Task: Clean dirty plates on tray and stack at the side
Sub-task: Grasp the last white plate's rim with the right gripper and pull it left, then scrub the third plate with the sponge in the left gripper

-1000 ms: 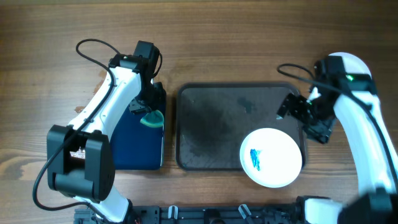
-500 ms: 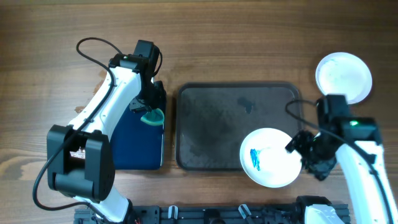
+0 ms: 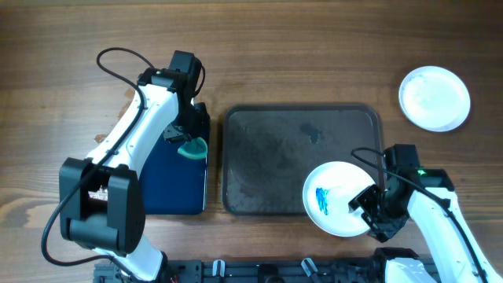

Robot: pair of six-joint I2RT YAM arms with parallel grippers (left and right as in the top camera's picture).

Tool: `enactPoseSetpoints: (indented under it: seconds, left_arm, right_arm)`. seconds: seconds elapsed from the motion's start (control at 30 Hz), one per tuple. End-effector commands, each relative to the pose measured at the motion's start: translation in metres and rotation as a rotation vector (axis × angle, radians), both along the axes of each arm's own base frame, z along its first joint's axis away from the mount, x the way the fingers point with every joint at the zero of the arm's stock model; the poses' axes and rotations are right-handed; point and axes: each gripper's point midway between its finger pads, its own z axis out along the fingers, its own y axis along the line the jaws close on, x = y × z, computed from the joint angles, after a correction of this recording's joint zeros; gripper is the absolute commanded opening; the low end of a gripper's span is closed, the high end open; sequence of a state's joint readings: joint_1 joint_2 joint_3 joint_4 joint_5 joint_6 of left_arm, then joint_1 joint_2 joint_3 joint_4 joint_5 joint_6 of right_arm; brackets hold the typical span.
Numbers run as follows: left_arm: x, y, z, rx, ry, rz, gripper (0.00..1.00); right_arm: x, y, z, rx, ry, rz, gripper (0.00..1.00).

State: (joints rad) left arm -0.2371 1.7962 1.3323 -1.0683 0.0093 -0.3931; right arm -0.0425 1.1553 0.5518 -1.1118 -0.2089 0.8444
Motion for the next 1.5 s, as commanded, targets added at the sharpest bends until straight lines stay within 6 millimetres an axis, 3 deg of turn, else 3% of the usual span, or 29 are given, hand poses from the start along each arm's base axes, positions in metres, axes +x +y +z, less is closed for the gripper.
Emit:
enactPoseSetpoints:
  seconds: [0.0,0.1,0.13,0.2,0.27,0.5,0.73,0.9,1.17,1.33,1.47]
  left_arm:
    - [0.004,-0.001,0.008,-0.014,-0.025,-0.015,0.04]
    - [0.004,-0.001,0.008,-0.014,-0.025,-0.016,0.04]
    - [0.004,-0.001,0.008,-0.015,-0.025,-0.015,0.04]
    - [0.003,-0.003,0.008,-0.027,-0.022,-0.016,0.04]
    - [0.003,-0.005,0.008,-0.040,-0.019,-0.017,0.04]
    - [0.003,-0.007,0.009,-0.051,-0.019,-0.018,0.04]
    - [0.005,-0.046,0.016,-0.274,-0.022,-0.074,0.04]
    - [0.000,-0.068,0.023,-0.401,0.000,-0.088,0.04]
    - [-0.013,-0.136,0.036,-0.543,-0.021,-0.242,0.04]
    - [-0.025,-0.202,0.048,-0.632,-0.085,-0.382,0.04]
    - [-0.024,-0.238,0.038,-0.666,-0.131,-0.462,0.04]
  right_arm:
    - [-0.013,-0.001,-0.012,-0.010,0.058,-0.029,0.59]
    - [-0.013,-0.002,-0.014,-0.020,0.061,-0.029,0.57]
    - [-0.011,-0.002,-0.015,-0.020,0.051,-0.031,0.49]
    - [-0.006,-0.003,-0.016,-0.022,0.030,-0.035,0.15]
    - [0.000,-0.003,-0.017,-0.022,0.006,-0.035,0.04]
    - [0.032,0.005,-0.011,0.041,-0.145,0.085,0.04]
    - [0.094,0.008,-0.006,0.051,-0.407,0.188,0.05]
    - [0.108,0.016,-0.024,0.101,-0.394,0.176,0.05]
    - [0.105,0.020,-0.074,0.144,-0.275,0.188,0.05]
    - [0.104,0.023,-0.072,0.163,-0.282,0.207,0.05]
    - [0.100,0.028,-0.071,0.195,-0.274,0.223,0.04]
